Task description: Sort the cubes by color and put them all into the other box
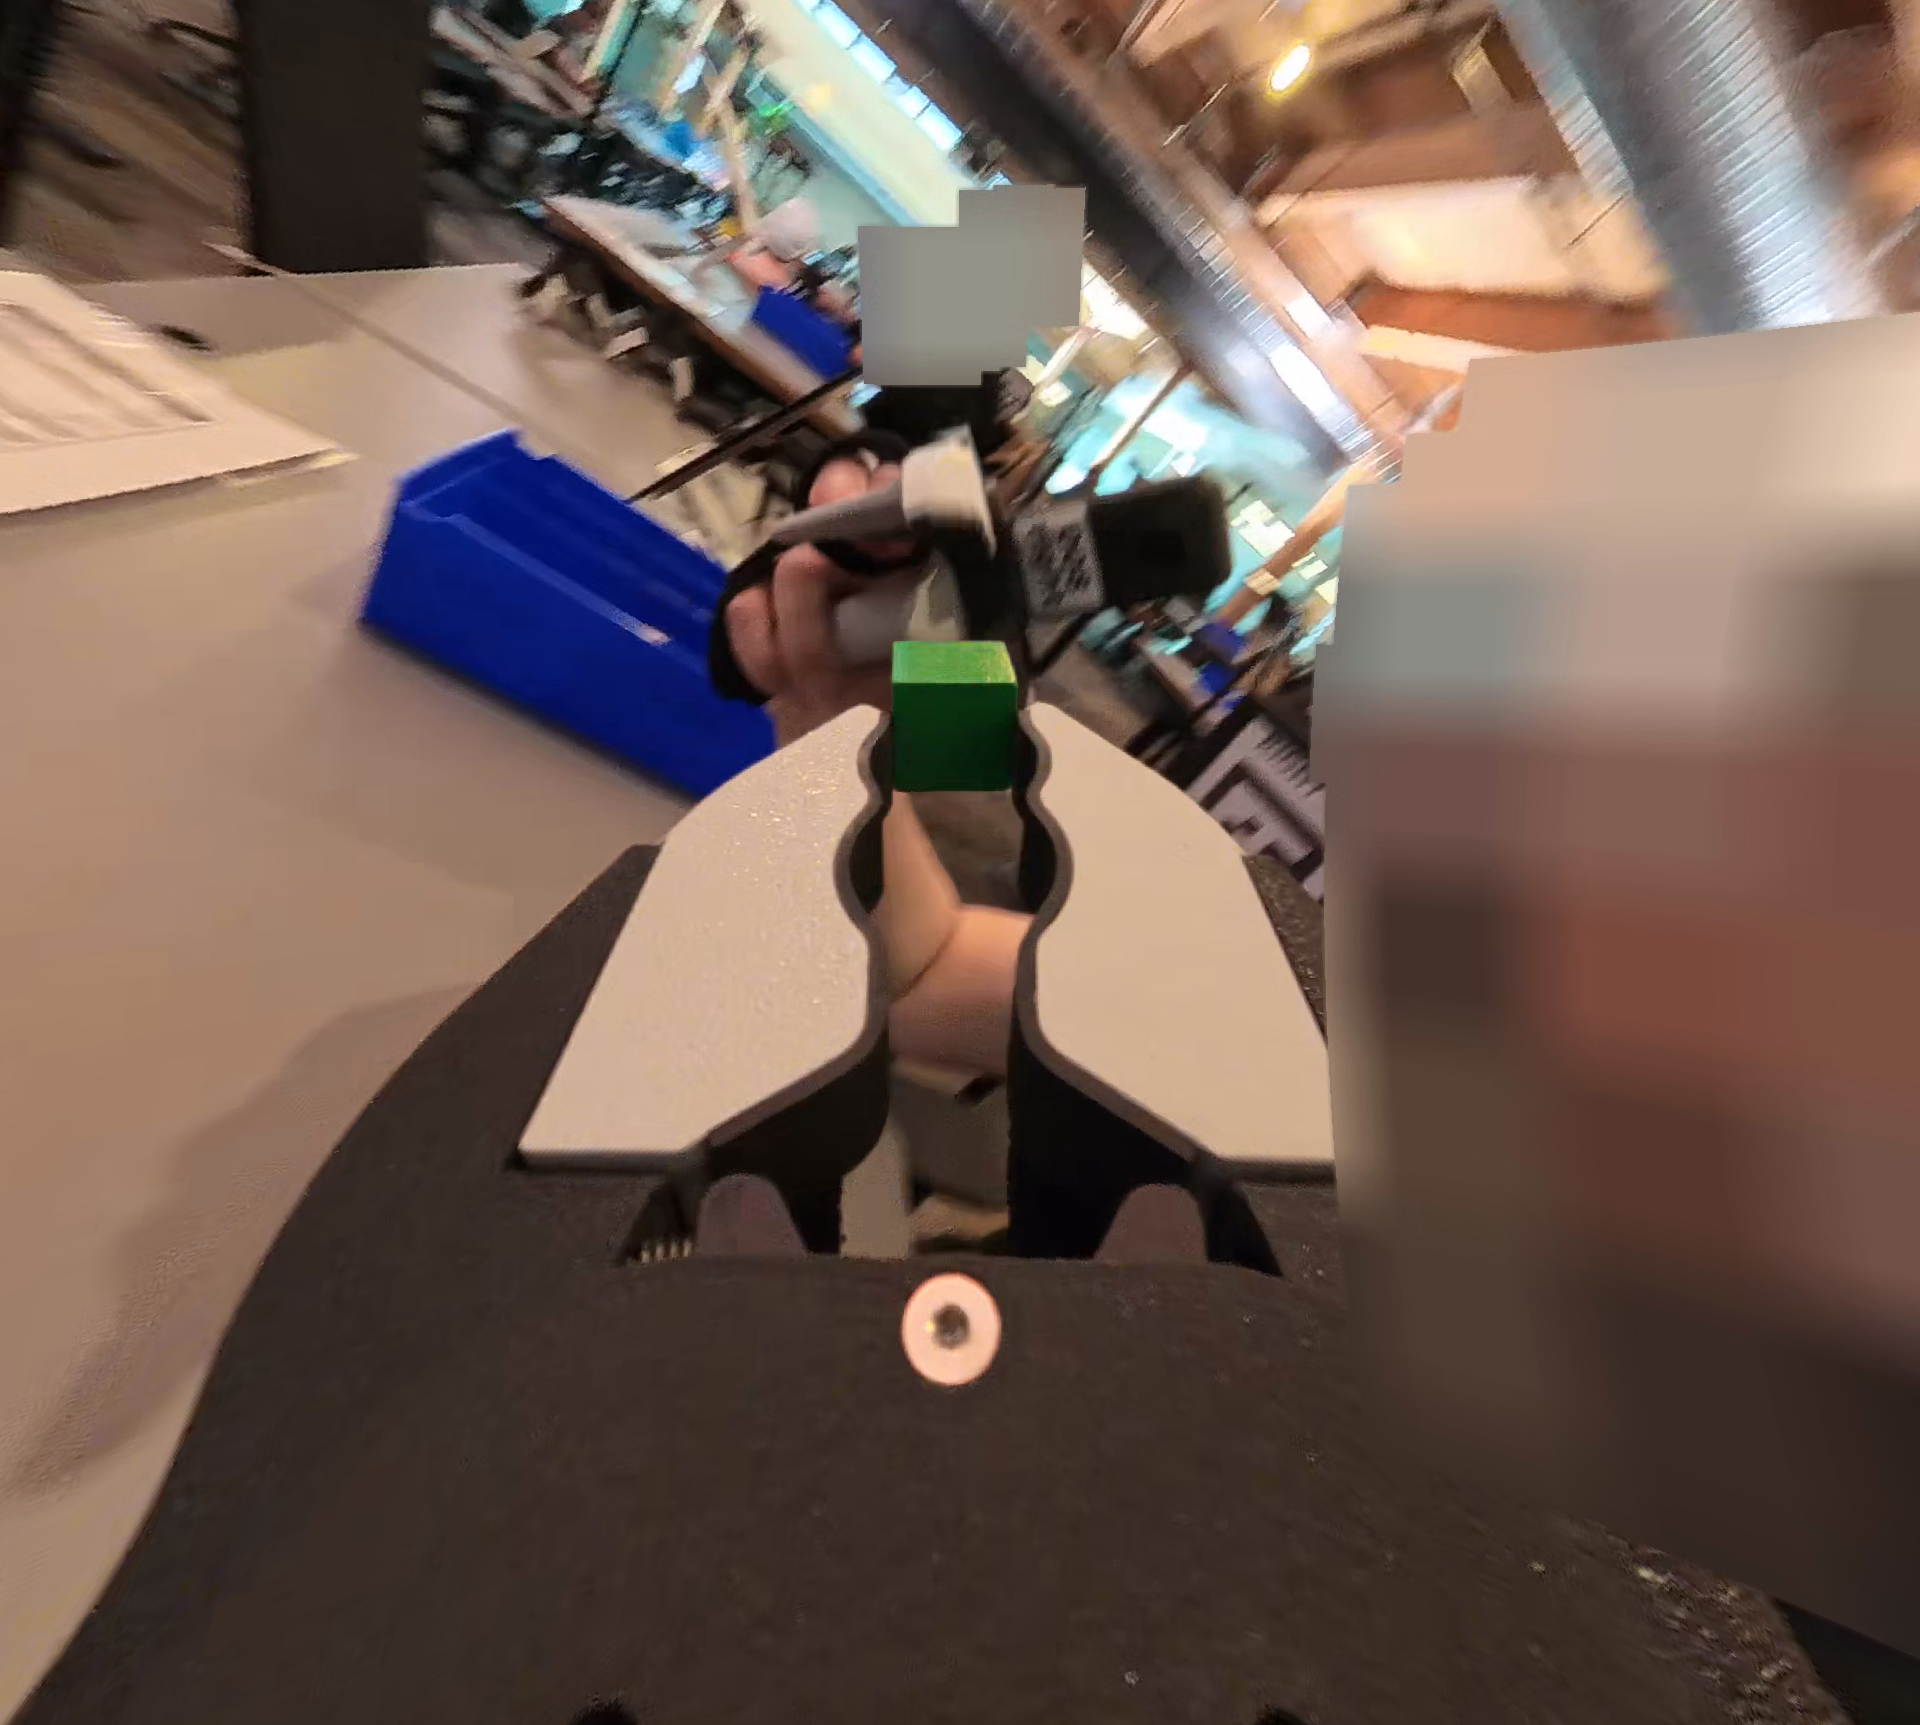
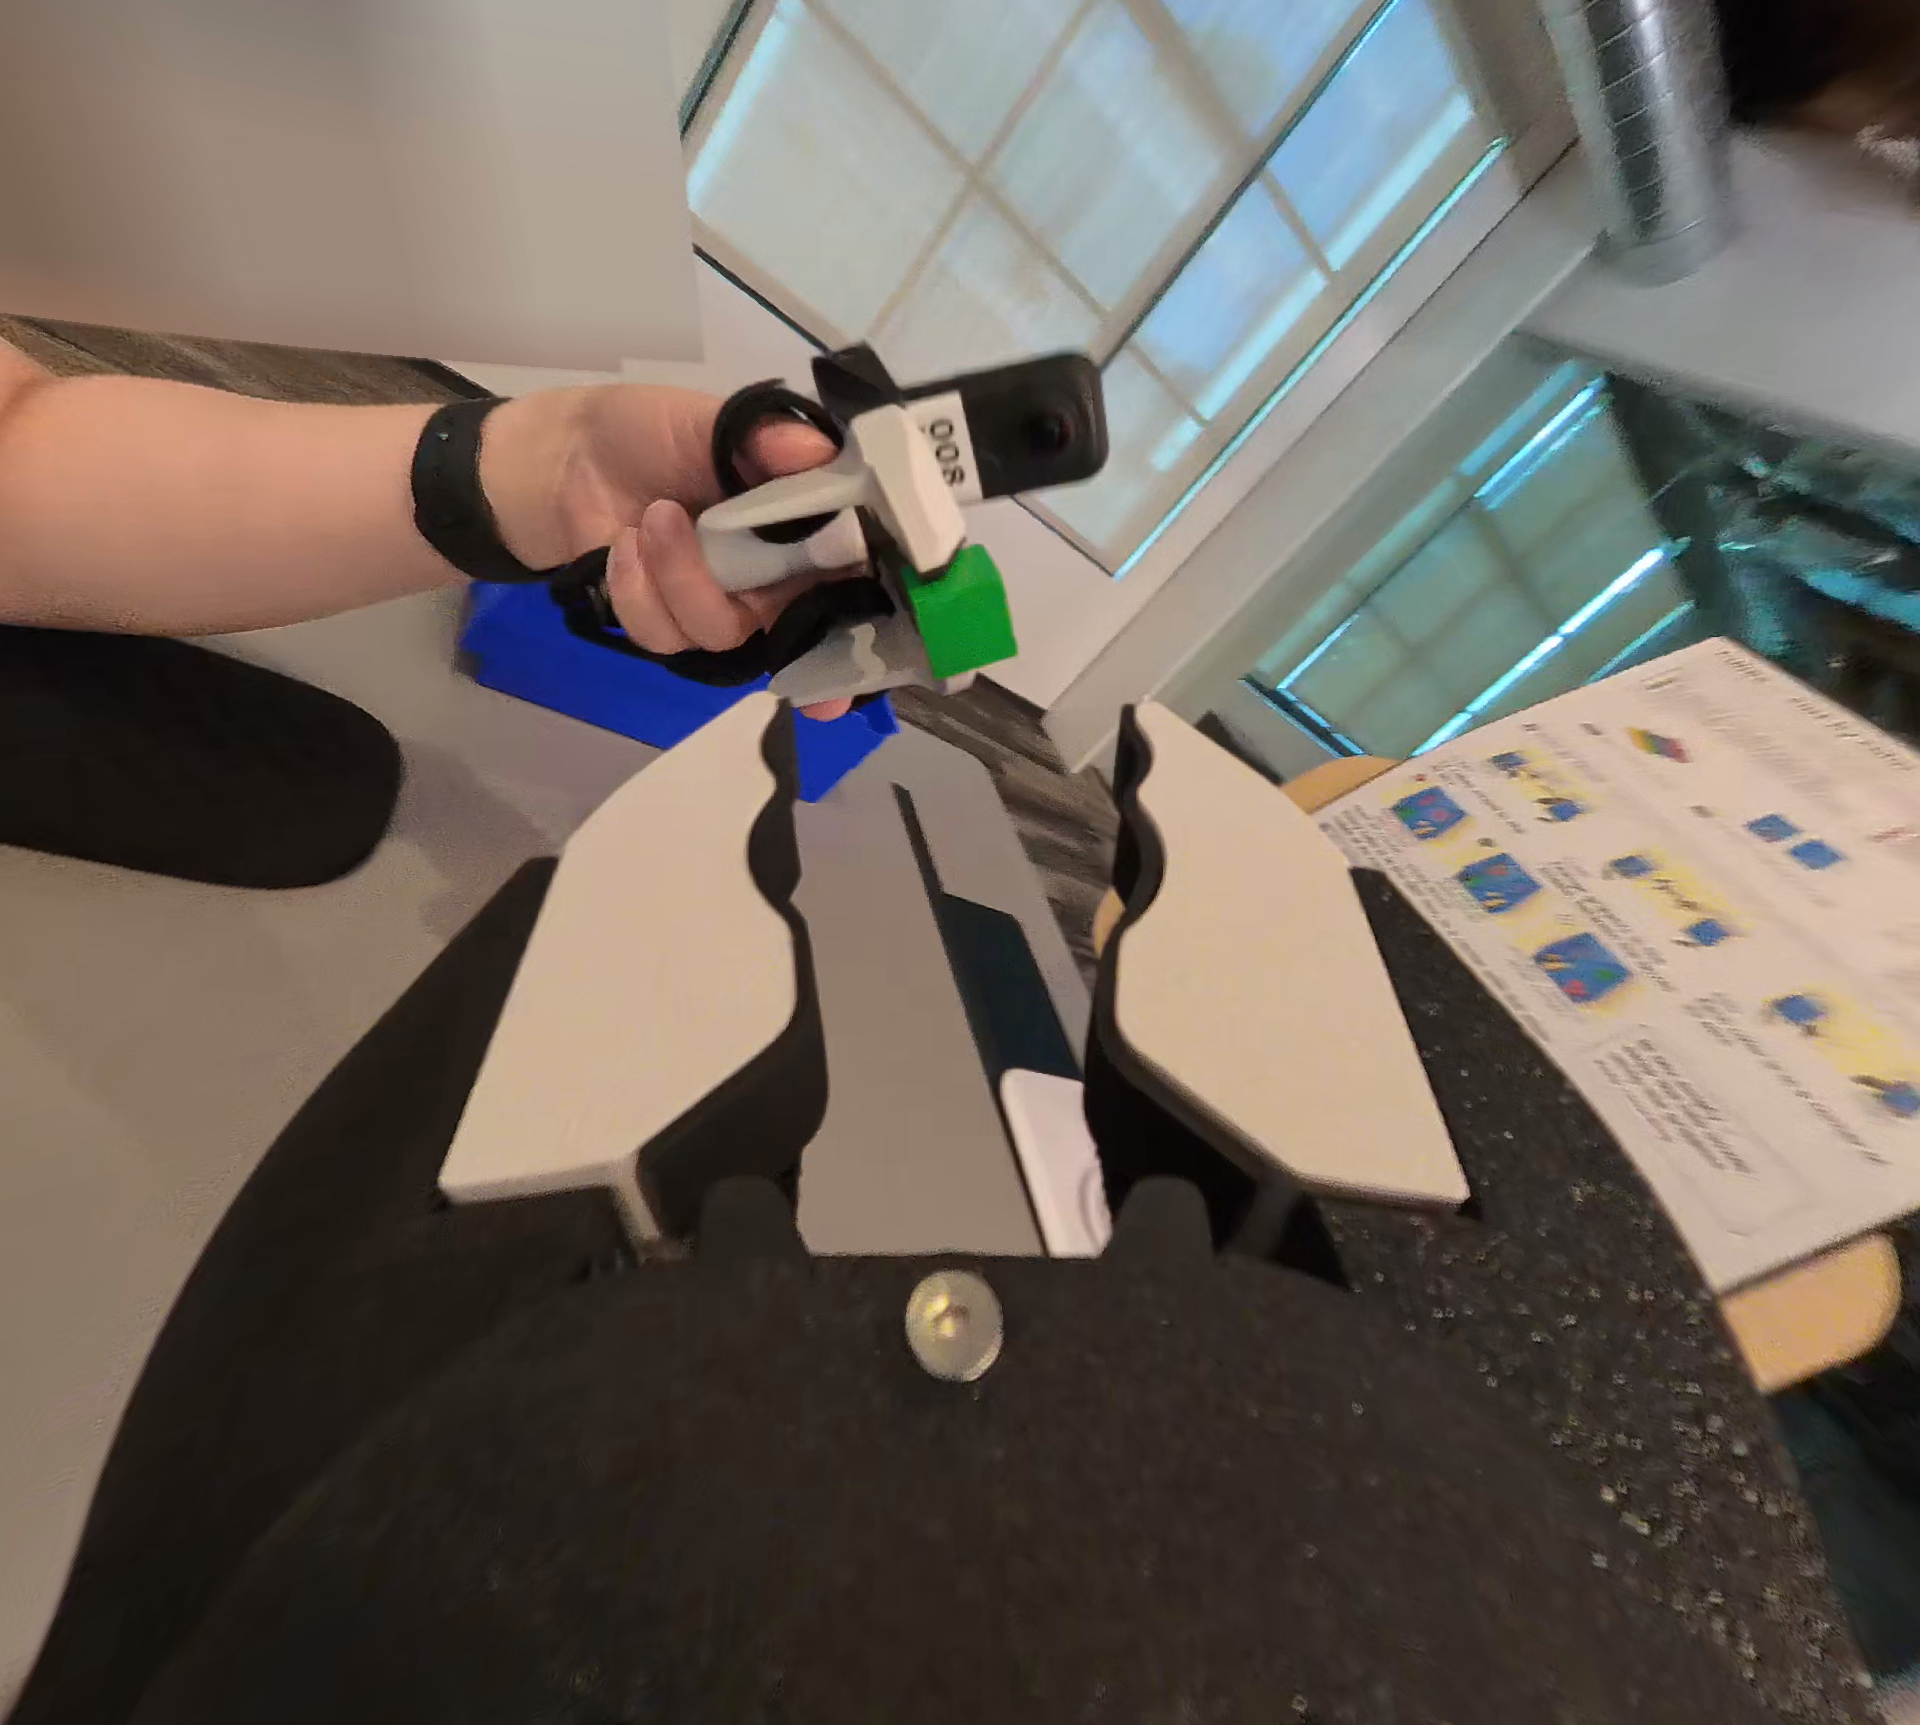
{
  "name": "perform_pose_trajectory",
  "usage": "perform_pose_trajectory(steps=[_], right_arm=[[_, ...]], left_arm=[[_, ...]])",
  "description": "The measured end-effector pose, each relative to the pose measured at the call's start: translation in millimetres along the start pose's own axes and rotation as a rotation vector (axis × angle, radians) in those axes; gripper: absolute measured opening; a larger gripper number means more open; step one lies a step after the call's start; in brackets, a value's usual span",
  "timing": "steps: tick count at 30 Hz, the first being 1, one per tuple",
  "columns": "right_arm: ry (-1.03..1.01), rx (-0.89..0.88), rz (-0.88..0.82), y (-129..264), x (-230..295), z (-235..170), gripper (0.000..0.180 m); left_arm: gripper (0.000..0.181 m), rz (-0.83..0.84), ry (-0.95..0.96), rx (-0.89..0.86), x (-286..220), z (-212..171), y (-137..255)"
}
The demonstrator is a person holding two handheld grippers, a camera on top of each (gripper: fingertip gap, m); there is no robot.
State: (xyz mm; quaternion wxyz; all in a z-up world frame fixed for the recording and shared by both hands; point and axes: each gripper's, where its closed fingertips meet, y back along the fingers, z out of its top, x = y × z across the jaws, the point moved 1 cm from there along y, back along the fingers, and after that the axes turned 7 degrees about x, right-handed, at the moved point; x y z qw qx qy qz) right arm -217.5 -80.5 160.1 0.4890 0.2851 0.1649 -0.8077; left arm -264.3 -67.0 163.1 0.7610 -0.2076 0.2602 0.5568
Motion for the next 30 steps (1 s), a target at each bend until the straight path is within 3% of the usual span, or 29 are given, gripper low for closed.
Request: perform_pose_trajectory(steps=[2,9,13,15,19,21,23,27,30], right_arm=[[0.008,0.023,-0.009,4,-2,-1,0.050],[0.028,0.128,0.018,-5,1,-22,0.052],[0.053,0.139,0.052,-14,10,-27,0.038],[0.080,0.146,0.050,-16,12,-29,0.023],[0.092,0.127,0.043,-17,13,-26,0.022],[0.073,0.119,0.056,-16,13,-26,0.022],[0.065,0.149,0.052,-9,8,-29,0.022],[0.018,0.407,-0.019,45,-27,-61,0.022],[-0.126,0.738,-0.317,144,-80,-111,0.022]], left_arm=[[0.021,-0.084,0.048,0.013,5,2,-12],[0.021,-0.166,0.086,0.064,20,-14,-35],[0.021,-0.178,0.091,0.092,22,-20,-39],[0.021,-0.188,0.089,0.096,21,-22,-39],[0.021,-0.232,0.106,0.099,20,-25,-37],[0.038,-0.227,0.092,0.097,22,-26,-36],[0.044,-0.213,0.082,0.091,25,-27,-32],[0.044,-0.154,0.075,0.066,34,-25,-18],[0.045,-0.101,0.047,0.038,37,-17,-5]])
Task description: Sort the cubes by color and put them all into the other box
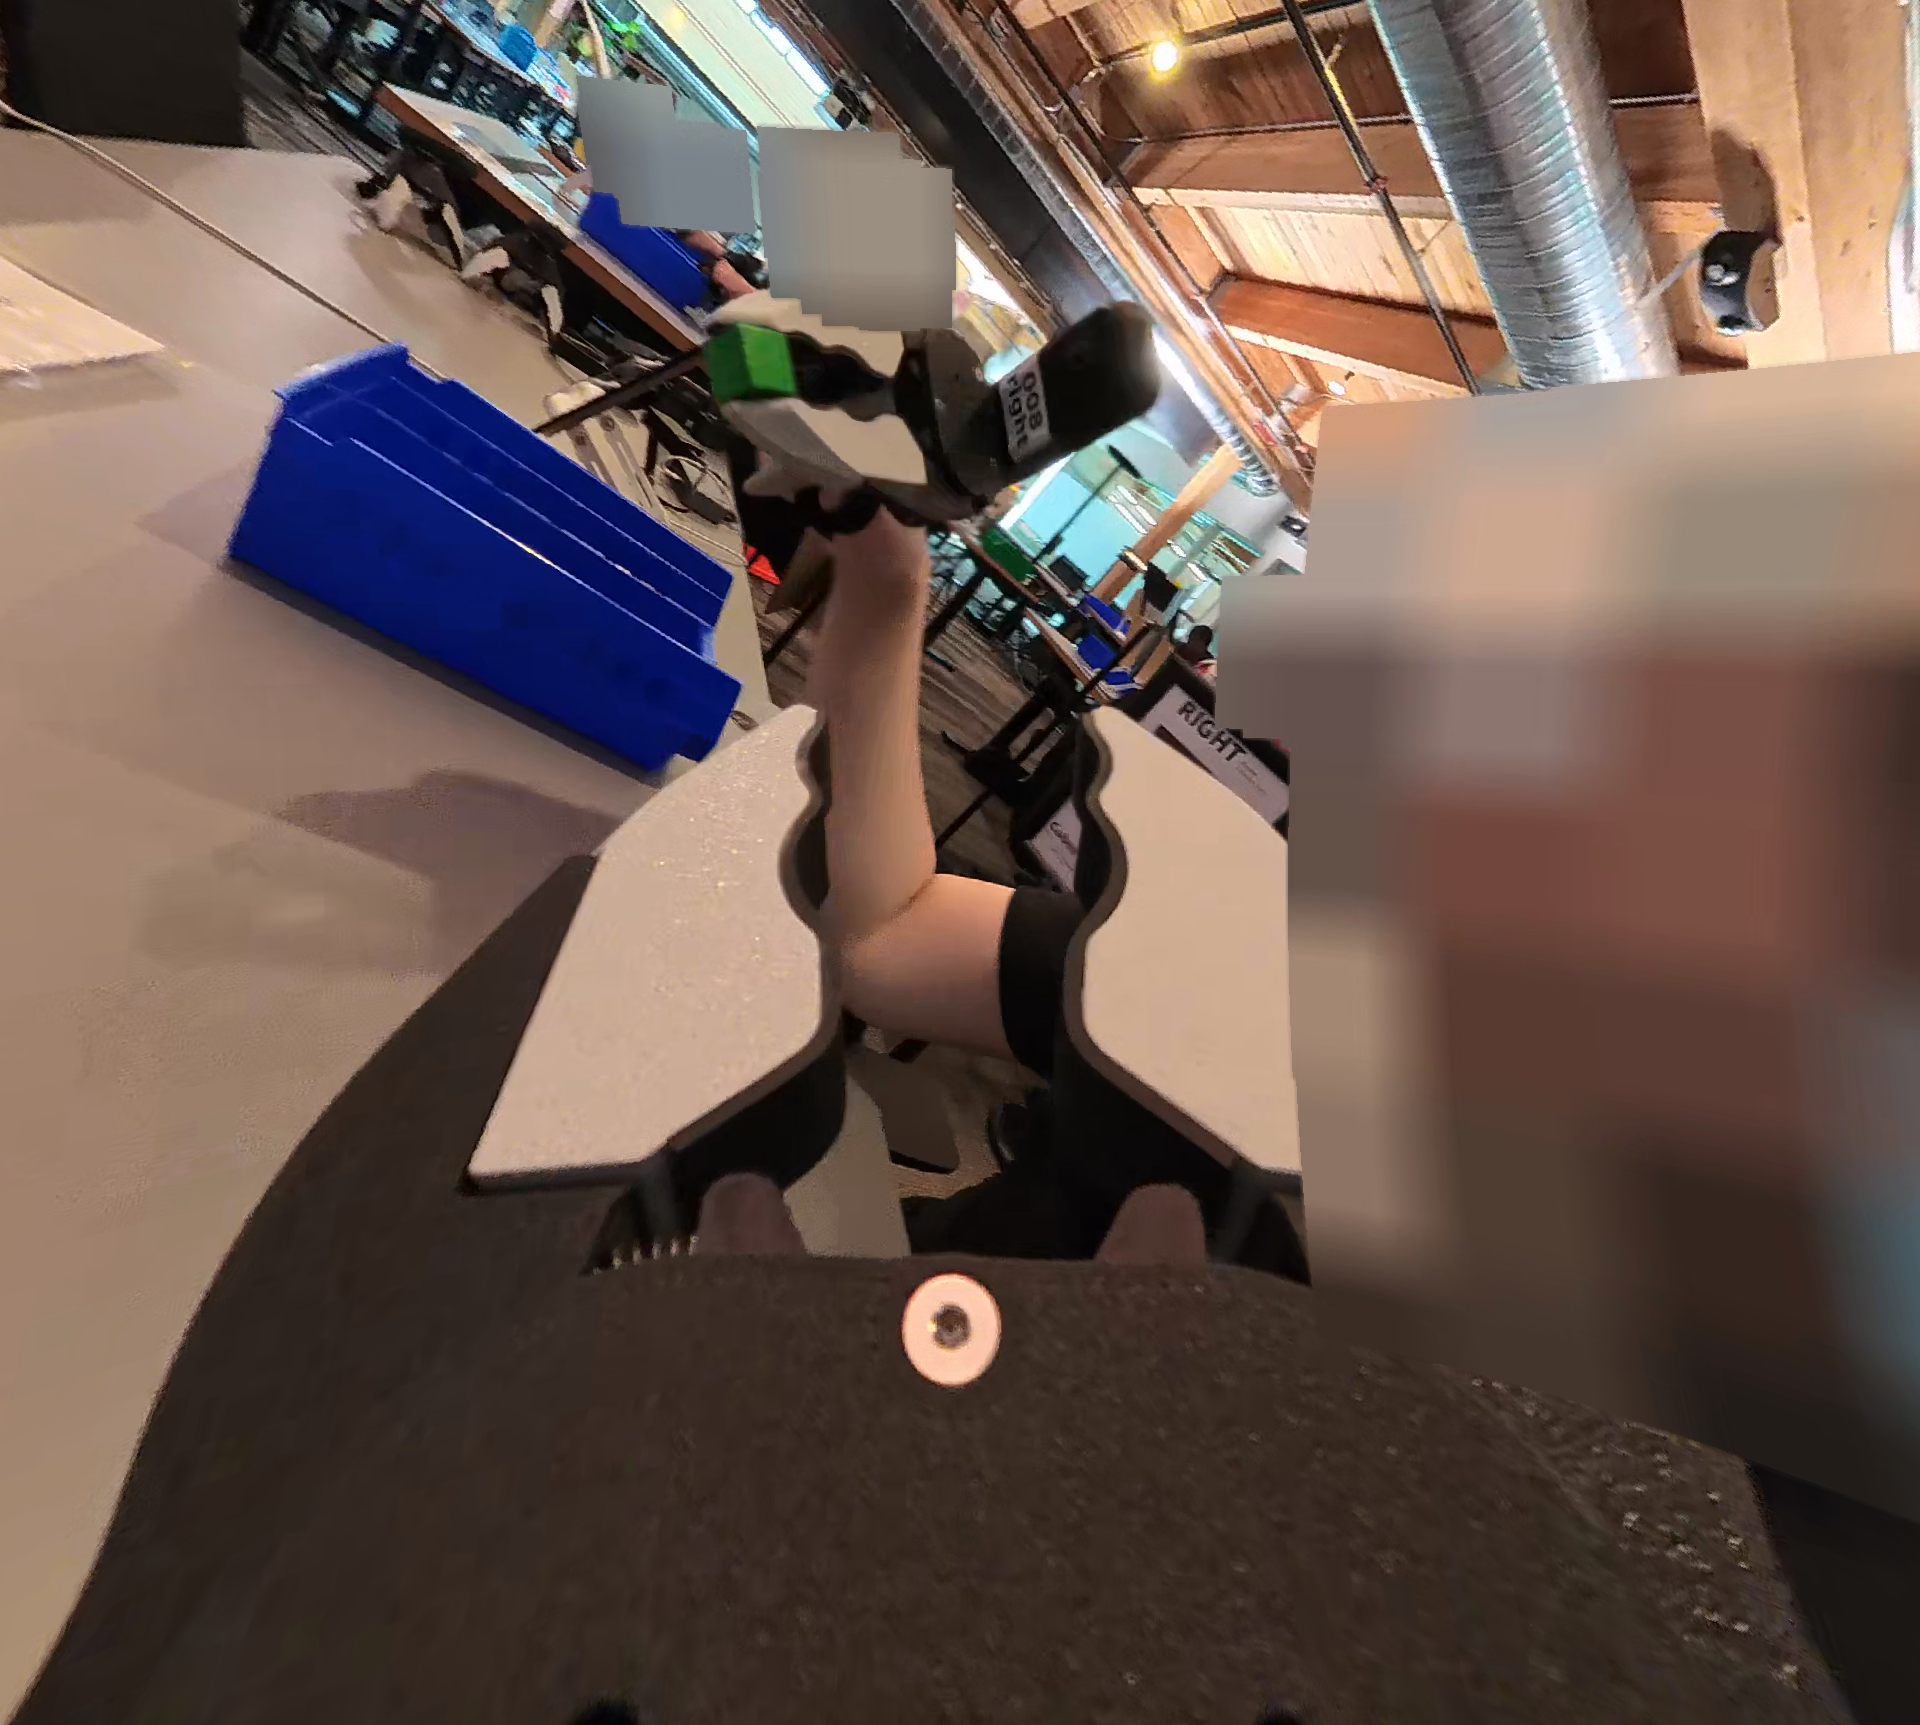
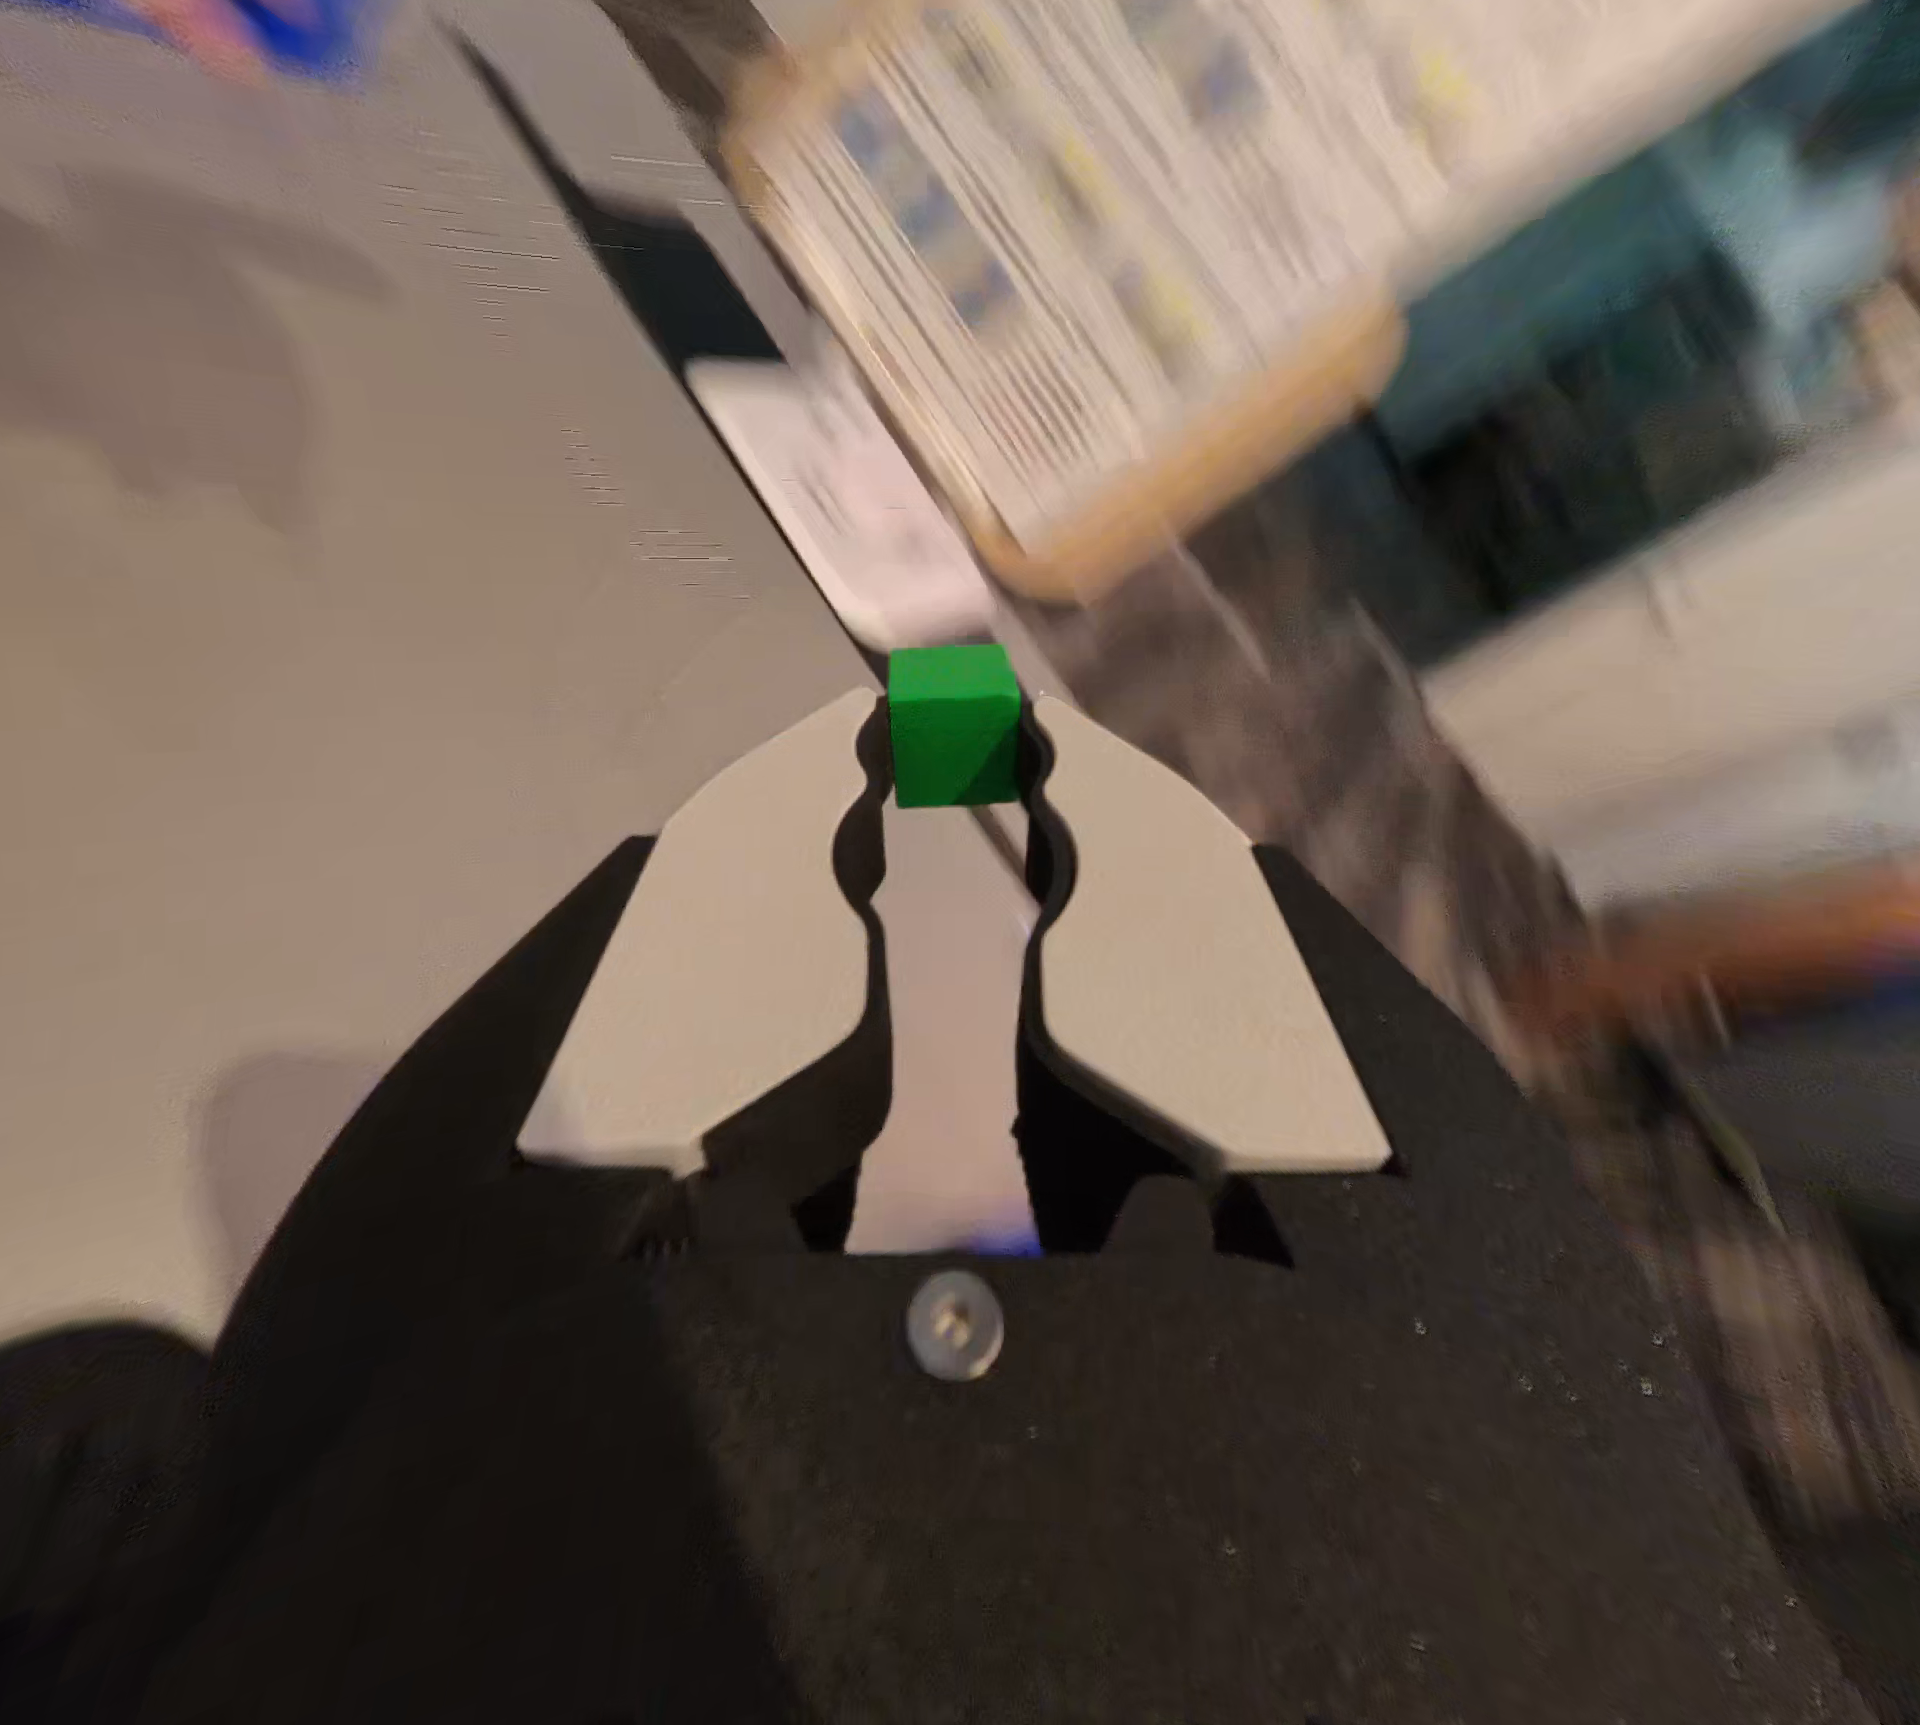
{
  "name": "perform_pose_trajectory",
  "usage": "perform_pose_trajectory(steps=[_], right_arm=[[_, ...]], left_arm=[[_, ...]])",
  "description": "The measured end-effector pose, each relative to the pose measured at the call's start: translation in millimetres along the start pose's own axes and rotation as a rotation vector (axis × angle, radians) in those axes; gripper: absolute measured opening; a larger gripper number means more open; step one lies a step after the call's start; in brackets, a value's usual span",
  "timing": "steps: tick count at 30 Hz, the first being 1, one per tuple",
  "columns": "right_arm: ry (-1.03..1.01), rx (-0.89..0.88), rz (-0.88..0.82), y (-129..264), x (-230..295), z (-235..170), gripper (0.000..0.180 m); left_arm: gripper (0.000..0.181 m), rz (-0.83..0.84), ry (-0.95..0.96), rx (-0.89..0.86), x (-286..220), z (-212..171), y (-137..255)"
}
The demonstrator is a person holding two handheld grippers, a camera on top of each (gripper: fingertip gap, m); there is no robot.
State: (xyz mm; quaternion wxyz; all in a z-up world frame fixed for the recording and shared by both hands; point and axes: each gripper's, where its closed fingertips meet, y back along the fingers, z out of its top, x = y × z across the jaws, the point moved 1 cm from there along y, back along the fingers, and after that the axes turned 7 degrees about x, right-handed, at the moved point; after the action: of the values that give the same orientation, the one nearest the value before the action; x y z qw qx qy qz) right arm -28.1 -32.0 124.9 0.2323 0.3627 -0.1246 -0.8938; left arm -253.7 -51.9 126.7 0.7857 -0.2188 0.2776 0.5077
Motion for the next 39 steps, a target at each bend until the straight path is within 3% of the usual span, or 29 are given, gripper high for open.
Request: perform_pose_trajectory(steps=[3,5,8,12,15,19,23,26,34,39], right_arm=[[-0.306,0.455,-0.214,49,-53,-135,0.022],[-0.561,0.639,-0.213,75,-54,-216,0.022],[-0.860,0.690,-0.104,84,-35,-295,0.024],[-1.019,0.702,0.017,72,-9,-345,0.021],[-1.029,0.735,0.009,71,-9,-352,0.032],[-0.996,0.590,-0.163,84,-48,-321,0.053],[-0.928,0.476,-0.279,101,-71,-284,0.062],[-0.866,0.443,-0.245,92,-69,-264,0.065],[-0.694,0.583,-0.134,48,-55,-241,0.066],[-0.579,0.471,-0.103,28,-56,-187,0.066]], left_arm=[[0.049,0.116,-0.056,-0.010,7,4,13],[0.051,0.165,-0.070,-0.007,11,5,21],[0.053,0.219,-0.087,-0.026,16,8,31],[0.047,0.231,-0.097,-0.079,18,14,42],[0.042,0.241,-0.088,-0.098,21,16,50],[0.041,0.302,-0.102,-0.120,23,19,61],[0.039,0.344,-0.145,-0.122,16,20,68],[0.037,0.175,-0.143,-0.108,-11,16,59],[0.031,-0.333,-0.139,-0.151,-99,14,50],[0.031,-0.445,-0.237,-0.096,-138,1,47]])
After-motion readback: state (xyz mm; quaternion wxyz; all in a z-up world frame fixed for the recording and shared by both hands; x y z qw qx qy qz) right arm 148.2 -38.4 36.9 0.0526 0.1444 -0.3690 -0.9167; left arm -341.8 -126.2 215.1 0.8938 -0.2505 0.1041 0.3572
